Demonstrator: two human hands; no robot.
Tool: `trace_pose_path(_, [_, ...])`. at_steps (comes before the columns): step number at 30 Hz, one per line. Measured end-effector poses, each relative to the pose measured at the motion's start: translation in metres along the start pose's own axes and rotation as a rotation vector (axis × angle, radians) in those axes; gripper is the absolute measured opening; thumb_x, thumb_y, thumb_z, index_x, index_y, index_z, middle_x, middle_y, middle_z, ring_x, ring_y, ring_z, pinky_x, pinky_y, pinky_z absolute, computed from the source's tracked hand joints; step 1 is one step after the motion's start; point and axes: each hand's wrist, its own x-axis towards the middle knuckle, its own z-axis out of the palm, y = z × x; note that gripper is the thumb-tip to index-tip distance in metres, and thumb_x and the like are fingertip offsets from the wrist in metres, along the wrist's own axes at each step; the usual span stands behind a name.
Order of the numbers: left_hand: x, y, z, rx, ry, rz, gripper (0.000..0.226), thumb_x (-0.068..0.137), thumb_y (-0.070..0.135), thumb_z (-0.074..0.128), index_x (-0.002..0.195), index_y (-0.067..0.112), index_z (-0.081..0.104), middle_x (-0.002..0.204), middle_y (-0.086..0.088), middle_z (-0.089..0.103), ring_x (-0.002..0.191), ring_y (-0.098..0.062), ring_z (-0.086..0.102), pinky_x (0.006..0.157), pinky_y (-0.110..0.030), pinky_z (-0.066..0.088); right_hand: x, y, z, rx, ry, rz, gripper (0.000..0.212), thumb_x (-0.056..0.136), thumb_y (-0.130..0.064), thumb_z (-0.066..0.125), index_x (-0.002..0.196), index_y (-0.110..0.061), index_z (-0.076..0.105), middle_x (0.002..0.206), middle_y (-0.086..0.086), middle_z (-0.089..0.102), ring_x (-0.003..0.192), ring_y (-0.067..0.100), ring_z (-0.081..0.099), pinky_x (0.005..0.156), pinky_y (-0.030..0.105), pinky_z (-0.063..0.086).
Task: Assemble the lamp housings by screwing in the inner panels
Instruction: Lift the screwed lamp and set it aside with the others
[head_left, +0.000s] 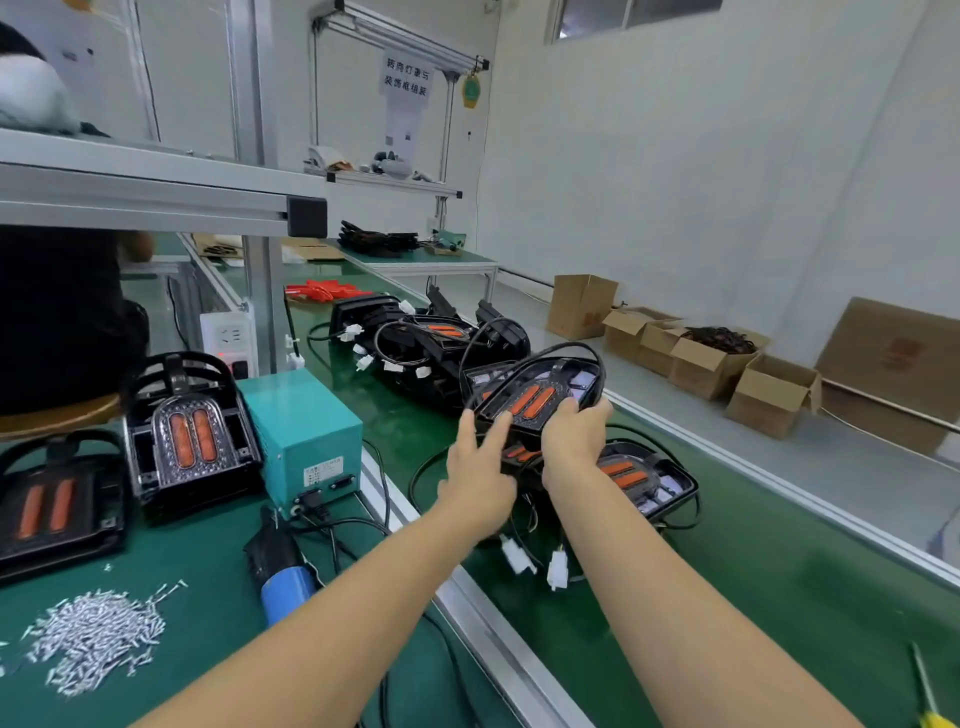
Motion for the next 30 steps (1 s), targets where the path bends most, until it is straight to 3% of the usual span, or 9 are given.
trace_pose_path(3, [-0.002,-0.001,0.011,0.087,-0.082,0.093,0.084,0.088,-0.009,0.041,0.151,0.039,0.011,0.159,0.008,-0.017,0.147,-0.022,0.006,0.108,-0.045,0.034,0.006,-0.004,0.009,-0.060,0.054,0.031,0.044,0.106,-0.019,0.033,0.148,-0.012,0.024,0.125,0.022,0.055,0.086,0.028,0.047,0.073,0.037,0.036])
trace_pose_path(7, [0.005,0.001,0.012,0.028,-0.155,0.130,0.092,0.083,-0.014,0.036,0.151,0.039,0.005,0.159,0.010,-0.017,0.145,-0.022,0.019,0.096,-0.033,0.040,0.017,-0.003,0.015,-0.112,0.051,0.089,0.039,0.104,-0.011,0.030,0.143,-0.007,0.026,0.139,0.022,0.045,0.114,0.036,0.054,0.080,0.039,0.040])
trace_pose_path(10, [0.012,-0.005,0.016,0.030,-0.189,0.130,0.090,0.084,-0.014,0.037,0.152,0.033,0.001,0.159,0.010,-0.016,0.147,-0.015,0.008,0.105,-0.023,0.027,0.013,0.008,0.015,-0.033,-0.052,0.007,0.053,0.101,-0.003,0.036,0.151,-0.005,0.017,0.153,0.021,0.027,0.133,0.039,0.041,0.094,0.037,0.040])
trace_pose_path(12, [0.015,-0.008,0.019,0.038,-0.212,0.128,0.090,0.084,-0.015,0.038,0.153,0.028,-0.001,0.159,0.009,-0.014,0.147,-0.015,0.006,0.111,-0.023,0.020,0.012,0.011,0.016,-0.051,-0.061,-0.015,0.059,0.099,0.000,0.039,0.152,-0.004,0.013,0.156,0.020,0.021,0.137,0.039,0.035,0.104,0.040,0.038])
trace_pose_path(16, [0.018,-0.008,0.018,0.077,-0.260,0.110,0.089,0.085,-0.015,0.038,0.153,0.024,-0.005,0.160,0.005,-0.015,0.147,-0.016,0.004,0.118,-0.030,0.014,0.023,0.010,0.019,-0.444,0.026,-0.042,0.064,0.096,-0.002,0.051,0.149,0.002,0.016,0.157,0.016,0.016,0.141,0.033,0.029,0.114,0.040,0.030])
trace_pose_path(19, [0.020,-0.005,0.017,0.151,-0.266,0.117,0.091,0.083,-0.013,0.039,0.152,0.023,-0.008,0.160,0.005,-0.011,0.142,-0.026,0.024,0.111,-0.033,0.030,0.027,0.014,0.015,-0.845,0.001,-0.139,0.059,0.098,-0.015,0.050,0.150,-0.001,0.025,0.161,0.012,0.011,0.148,0.028,0.014,0.120,0.044,0.013])
trace_pose_path(23, [0.021,-0.004,0.017,0.265,-0.255,0.142,0.092,0.081,-0.010,0.042,0.152,0.023,-0.007,0.160,0.006,-0.001,0.127,-0.033,0.042,0.096,-0.042,0.044,0.028,0.014,0.007,-1.153,-0.143,-0.174,0.043,0.100,-0.025,0.039,0.140,-0.011,0.048,0.158,0.009,0.023,0.145,0.027,0.021,0.119,0.048,0.008])
trace_pose_path(27, [0.021,-0.003,0.018,0.360,-0.251,0.124,0.093,0.081,-0.007,0.042,0.153,0.026,-0.007,0.160,0.008,0.000,0.131,-0.034,0.037,0.108,-0.054,0.031,0.027,0.011,0.002,-1.282,-0.195,-0.196,0.050,0.102,-0.034,0.025,0.140,-0.012,0.048,0.156,0.012,0.027,0.144,0.029,0.022,0.117,0.057,0.002])
trace_pose_path(30, [0.021,-0.003,0.012,0.364,-0.252,0.081,0.088,0.083,-0.005,0.038,0.153,0.026,-0.005,0.161,0.008,-0.005,0.145,-0.022,0.016,0.117,-0.051,0.012,0.025,0.008,0.001,-1.356,-0.225,-0.214,0.055,0.102,-0.043,0.021,0.144,-0.017,0.044,0.156,0.014,0.026,0.145,0.033,0.019,0.114,0.063,-0.005])
